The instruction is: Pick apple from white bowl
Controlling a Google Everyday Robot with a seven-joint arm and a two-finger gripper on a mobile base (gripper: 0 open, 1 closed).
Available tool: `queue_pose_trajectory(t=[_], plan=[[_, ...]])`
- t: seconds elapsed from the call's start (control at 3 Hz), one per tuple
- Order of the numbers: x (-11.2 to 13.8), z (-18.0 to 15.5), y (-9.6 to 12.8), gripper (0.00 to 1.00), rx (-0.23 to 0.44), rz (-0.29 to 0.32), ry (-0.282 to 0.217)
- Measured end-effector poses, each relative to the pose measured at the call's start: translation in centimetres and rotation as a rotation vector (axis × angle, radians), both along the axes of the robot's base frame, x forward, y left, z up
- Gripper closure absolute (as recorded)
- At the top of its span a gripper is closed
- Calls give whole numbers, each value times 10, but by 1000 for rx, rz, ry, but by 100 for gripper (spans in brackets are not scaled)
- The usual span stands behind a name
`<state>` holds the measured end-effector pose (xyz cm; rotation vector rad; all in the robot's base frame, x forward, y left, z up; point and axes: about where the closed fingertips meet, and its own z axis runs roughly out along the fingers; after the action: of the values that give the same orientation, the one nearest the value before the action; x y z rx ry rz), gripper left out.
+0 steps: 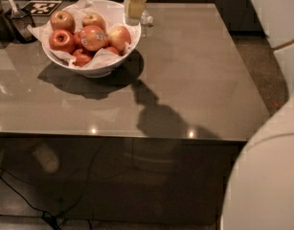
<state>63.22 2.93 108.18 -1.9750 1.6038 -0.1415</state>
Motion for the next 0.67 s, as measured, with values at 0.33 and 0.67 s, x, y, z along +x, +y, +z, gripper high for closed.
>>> queue_pose_trajectory(t=[0.33,0.67], plan=[[51,-43,32,0,-7,61,71],[59,-40,36,0,13,57,48]])
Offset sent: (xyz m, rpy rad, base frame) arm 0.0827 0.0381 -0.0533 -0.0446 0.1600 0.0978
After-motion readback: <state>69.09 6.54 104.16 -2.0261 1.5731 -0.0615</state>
